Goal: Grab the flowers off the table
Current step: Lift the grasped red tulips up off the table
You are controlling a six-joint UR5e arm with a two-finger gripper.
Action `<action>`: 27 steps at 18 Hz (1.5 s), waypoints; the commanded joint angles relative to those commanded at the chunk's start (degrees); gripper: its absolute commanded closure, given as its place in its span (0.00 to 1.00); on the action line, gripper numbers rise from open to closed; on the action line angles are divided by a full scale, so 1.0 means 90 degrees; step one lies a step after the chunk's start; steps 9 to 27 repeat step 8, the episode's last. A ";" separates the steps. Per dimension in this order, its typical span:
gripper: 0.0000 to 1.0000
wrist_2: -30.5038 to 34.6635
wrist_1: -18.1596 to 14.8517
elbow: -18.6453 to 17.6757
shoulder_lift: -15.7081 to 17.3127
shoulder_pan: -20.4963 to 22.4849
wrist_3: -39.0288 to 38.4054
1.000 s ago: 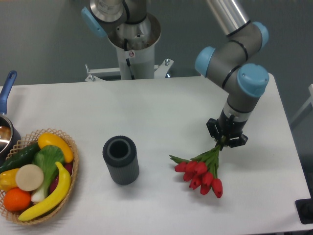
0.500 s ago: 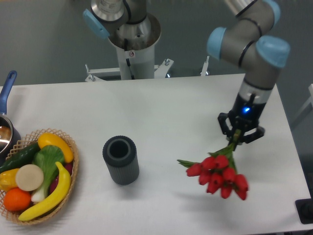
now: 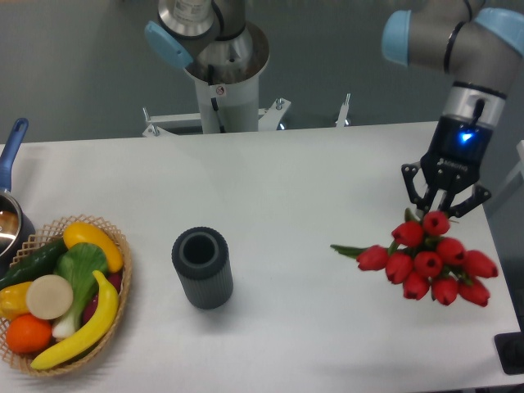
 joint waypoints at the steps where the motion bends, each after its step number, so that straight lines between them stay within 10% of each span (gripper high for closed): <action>1: 0.79 -0.0029 0.0000 0.0020 0.0000 0.0010 -0.0010; 27: 0.79 -0.0273 0.0000 0.0030 0.0000 0.0117 -0.0039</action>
